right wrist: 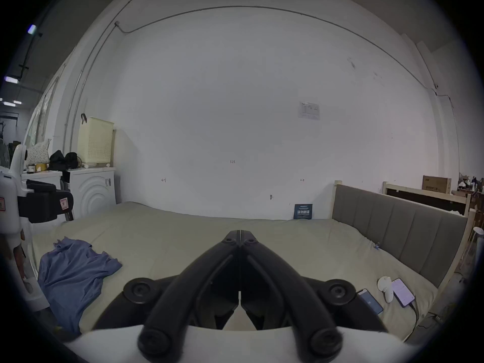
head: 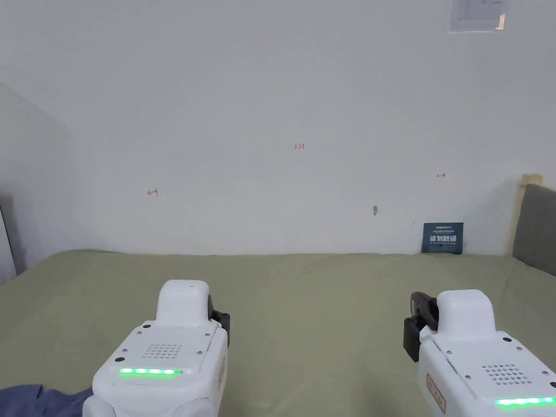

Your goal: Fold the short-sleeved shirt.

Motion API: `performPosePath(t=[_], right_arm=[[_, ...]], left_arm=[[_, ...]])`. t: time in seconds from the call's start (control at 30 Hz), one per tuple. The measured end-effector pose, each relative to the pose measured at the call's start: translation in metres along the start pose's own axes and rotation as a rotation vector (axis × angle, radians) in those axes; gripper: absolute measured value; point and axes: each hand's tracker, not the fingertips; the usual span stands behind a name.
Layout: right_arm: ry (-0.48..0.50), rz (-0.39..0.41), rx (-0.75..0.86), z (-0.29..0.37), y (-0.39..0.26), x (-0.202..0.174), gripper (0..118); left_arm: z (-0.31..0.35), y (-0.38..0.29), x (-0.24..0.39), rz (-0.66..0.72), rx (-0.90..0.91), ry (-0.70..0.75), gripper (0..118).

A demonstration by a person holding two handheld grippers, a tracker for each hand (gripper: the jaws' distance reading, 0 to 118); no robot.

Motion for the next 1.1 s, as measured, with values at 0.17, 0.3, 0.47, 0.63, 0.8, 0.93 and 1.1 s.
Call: performPosePath(t=[0.17,0.3,0.47,0.63,0.8,0.93,1.1], right_arm=[[0.0,0.005,-0.014,-0.003,-0.002,-0.003,1],[0.028,-0.007,-0.022,-0.01,-0.004,-0.018,1],[0.206,-0.013,-0.037,-0.031,-0.011,-0.079,1],[0.423,-0.058,-0.053,-0.045,-0.017,-0.164,1],[0.557,-0.078,-0.07,-0.046,-0.02,-0.217,1],[0.602,-0.088,-0.086,-0.045,-0.022,-0.235,1],[0.626,-0.063,-0.101,-0.044,-0.029,-0.247,1]], left_arm=[[-0.002,0.001,-0.01,0.003,-0.005,0.014,0],[0.001,0.001,-0.03,-0.002,-0.012,0.061,0],[0.025,-0.003,-0.092,0.01,-0.027,0.232,0],[0.077,-0.008,-0.165,0.032,-0.045,0.466,0],[0.115,-0.018,-0.215,0.061,-0.098,0.617,0],[0.126,-0.028,-0.231,0.081,-0.11,0.651,0],[0.118,-0.038,-0.236,0.086,-0.131,0.655,0]])
